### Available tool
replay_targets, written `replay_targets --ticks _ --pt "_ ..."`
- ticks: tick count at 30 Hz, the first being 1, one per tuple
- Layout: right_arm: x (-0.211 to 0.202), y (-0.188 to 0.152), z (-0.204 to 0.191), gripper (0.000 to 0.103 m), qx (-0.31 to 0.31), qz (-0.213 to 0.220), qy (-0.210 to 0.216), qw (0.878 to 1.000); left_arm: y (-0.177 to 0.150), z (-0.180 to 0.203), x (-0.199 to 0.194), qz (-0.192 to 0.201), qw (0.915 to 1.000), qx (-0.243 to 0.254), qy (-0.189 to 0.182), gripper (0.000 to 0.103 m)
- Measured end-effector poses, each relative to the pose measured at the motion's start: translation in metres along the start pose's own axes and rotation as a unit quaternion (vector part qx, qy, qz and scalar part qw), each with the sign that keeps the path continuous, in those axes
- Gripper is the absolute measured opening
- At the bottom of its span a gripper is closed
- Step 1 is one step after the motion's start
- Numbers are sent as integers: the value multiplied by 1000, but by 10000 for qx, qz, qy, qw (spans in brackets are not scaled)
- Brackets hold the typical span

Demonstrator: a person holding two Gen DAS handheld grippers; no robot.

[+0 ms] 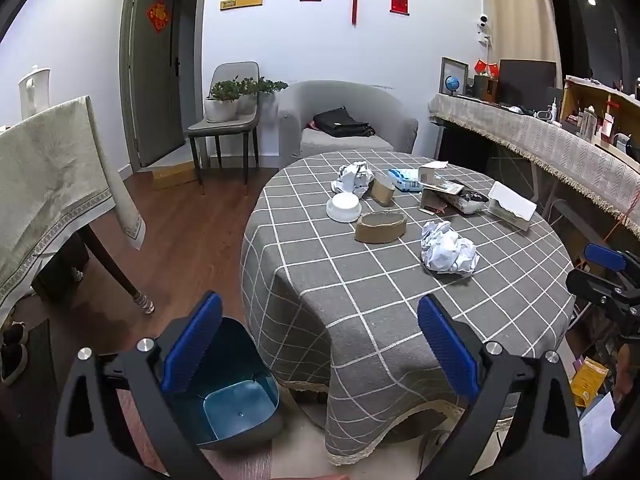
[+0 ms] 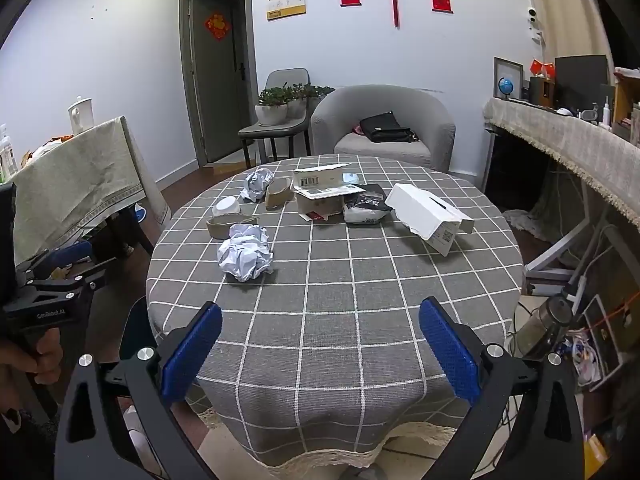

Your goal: Collect trash

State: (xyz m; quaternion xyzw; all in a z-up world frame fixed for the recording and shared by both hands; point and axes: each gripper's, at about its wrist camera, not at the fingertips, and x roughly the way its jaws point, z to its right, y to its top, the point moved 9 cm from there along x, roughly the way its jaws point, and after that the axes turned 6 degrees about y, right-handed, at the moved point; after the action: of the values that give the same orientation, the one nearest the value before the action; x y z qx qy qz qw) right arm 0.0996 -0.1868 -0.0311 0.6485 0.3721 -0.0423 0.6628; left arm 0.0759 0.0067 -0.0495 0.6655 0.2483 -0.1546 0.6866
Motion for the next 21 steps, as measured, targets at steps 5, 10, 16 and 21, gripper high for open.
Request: replay_targets --ticks 5,10,16,21 --pt "0 -1 -1 100 -15 -6 -13 10000 1 0 -1 6 10000 23 28 100" --pt "-2 -1 -3 100 -22 4 -8 10000 2 -1 -3 23 10000 37 43 100" --pt "1 -1 -3 100 -44 -6 -12 10000 2 0 -3 25 10000 50 50 100" --pt "0 -1 -3 100 -46 -7 -11 10000 2 0 -3 21 10000 48 49 100"
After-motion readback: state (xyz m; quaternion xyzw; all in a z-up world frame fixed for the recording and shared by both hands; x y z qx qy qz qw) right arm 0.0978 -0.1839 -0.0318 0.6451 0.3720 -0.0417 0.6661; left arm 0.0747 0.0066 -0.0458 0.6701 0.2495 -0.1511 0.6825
